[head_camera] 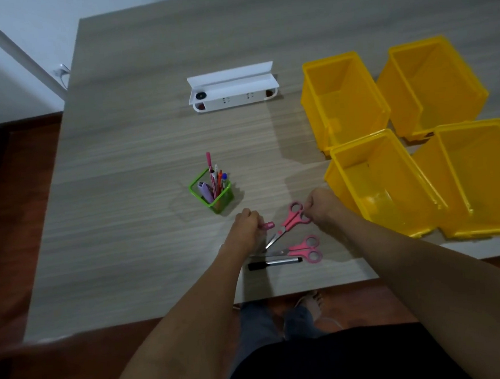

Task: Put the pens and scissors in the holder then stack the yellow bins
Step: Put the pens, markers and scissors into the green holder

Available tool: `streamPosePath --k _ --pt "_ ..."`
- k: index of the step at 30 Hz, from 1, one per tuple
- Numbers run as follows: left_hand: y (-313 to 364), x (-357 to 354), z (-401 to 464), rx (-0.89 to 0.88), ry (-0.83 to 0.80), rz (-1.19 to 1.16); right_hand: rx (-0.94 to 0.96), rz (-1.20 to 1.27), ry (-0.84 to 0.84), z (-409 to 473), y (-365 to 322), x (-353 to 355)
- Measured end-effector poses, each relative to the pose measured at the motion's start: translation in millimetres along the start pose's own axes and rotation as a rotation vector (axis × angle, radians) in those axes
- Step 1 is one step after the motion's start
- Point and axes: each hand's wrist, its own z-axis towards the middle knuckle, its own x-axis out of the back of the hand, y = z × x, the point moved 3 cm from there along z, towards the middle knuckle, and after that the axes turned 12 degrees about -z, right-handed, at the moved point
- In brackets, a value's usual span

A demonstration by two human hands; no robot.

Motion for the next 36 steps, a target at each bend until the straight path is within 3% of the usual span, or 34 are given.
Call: streamPosePath --k 9,16,22,36 --pt "53 58 7 -0.074 0.178 -0.261 0.289 0.122 0.062 -14 -56 64" --pt "80 150 -5 -0.117 0.496 -0.468 0.494 0.224 0.145 -25 -110 130" --pt "60 201 -17 -0.088 0.656 -0.442 0.584 0.341 0.188 -37 -154 155" --pt "0 172 -12 0.048 0.430 -0.403 0.552 0.262 0.144 -30 -197 86"
